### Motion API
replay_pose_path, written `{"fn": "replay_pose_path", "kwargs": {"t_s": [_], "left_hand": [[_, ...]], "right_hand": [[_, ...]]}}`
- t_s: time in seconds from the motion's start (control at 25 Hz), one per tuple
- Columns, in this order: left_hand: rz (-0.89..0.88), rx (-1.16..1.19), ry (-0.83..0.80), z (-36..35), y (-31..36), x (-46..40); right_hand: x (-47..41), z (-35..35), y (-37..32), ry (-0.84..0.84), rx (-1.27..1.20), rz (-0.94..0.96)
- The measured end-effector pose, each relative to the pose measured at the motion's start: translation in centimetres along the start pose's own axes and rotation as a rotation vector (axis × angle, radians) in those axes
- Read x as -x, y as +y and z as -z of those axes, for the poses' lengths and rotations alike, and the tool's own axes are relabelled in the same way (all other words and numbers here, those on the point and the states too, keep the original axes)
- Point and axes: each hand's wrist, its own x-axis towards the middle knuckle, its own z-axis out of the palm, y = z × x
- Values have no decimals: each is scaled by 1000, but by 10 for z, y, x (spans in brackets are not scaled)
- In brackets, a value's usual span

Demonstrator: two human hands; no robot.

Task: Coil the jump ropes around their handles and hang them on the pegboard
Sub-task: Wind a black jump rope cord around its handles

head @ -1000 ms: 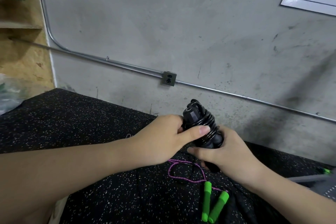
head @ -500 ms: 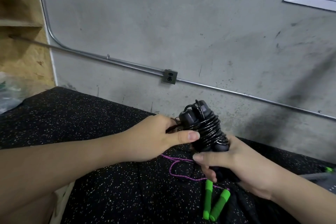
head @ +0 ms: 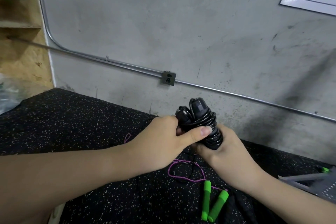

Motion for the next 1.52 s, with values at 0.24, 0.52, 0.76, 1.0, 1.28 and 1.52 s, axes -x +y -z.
{"fn": "replay_pose_path", "kwargs": {"t_s": [0.24,0.52,0.76,1.0,1.28,1.52], "left_hand": [[-28,19,-37,9,-11,-6],[-40,216,-300,14,-11,-1],[3,68,-209,12,-14,-6],[-50,201,-162,7,-4,-3],[-55,189,-184,4,6,5],[-33,17,-120,4,2,12]], "right_hand": [[5,-1,-3,-34,37,-22],[13,5,-17,-300,-527,-177],[5,9,-10,-144,-311,-36],[1,13,-6,-159,-396,-96],[8,5,-12,-103,-469,-66],[3,12,-8,-91,-518,-198]]}}
